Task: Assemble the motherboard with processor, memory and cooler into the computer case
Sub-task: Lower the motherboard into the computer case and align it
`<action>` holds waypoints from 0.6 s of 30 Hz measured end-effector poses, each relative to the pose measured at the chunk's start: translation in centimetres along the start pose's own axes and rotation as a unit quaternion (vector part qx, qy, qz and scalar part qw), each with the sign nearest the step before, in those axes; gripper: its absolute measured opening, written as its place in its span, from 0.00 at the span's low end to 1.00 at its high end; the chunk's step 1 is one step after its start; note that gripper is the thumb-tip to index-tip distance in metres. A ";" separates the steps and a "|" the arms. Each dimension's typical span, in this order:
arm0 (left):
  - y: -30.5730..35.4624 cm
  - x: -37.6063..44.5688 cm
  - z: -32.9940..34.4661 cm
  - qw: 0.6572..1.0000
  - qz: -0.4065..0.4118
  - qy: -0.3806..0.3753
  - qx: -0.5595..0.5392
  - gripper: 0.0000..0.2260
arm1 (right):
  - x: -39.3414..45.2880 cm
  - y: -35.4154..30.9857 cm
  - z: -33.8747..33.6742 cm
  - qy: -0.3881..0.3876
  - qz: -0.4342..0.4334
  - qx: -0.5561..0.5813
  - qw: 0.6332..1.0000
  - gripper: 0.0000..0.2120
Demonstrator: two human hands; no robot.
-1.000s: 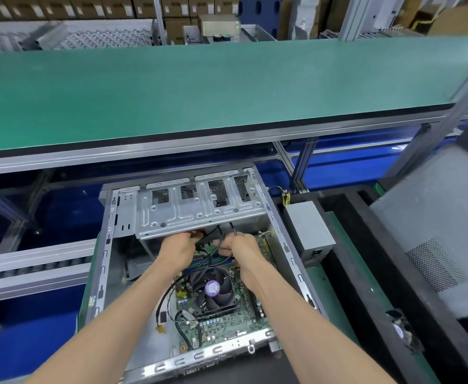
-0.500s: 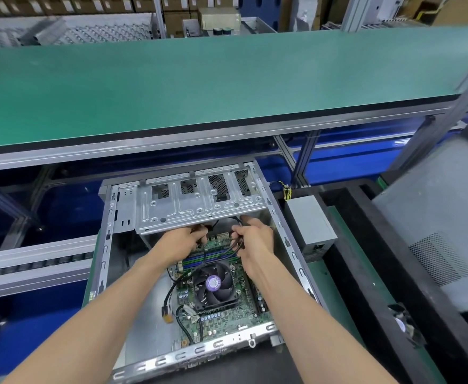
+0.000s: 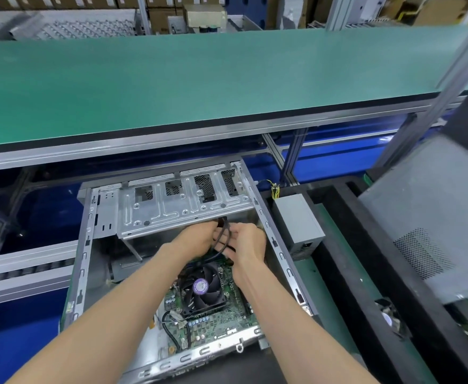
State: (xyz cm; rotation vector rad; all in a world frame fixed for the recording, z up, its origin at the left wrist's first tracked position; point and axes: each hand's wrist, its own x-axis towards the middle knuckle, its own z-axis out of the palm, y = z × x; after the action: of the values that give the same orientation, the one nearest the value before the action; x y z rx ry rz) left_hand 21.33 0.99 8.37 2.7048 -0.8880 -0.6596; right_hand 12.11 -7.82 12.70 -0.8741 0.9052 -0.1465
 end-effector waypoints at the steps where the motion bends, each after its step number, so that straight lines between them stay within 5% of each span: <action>1: 0.1 0.4 0.0 1.000 -0.005 -0.013 0.003 0.08 | -0.2 0.2 -0.2 0.003 0.005 -0.001 1.000 0.12; 7: 1.7 2.1 0.8 0.998 -0.007 -0.013 -0.054 0.13 | -0.6 1.6 -1.5 0.076 0.056 -0.116 0.989 0.11; 11: 1.9 3.0 1.7 0.997 -0.004 0.018 -0.078 0.12 | 0.4 0.8 -2.1 0.127 0.018 -0.254 0.959 0.21; 18: 2.2 3.8 1.5 0.995 0.047 0.027 -0.090 0.15 | 1.2 0.3 -1.9 0.088 -0.032 -0.365 0.926 0.27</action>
State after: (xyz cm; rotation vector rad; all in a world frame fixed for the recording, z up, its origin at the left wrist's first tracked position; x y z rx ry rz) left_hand 22.21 -3.12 6.43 2.4946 -0.8907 -0.6117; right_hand 11.36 -9.31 11.16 -1.6031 1.1195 0.0694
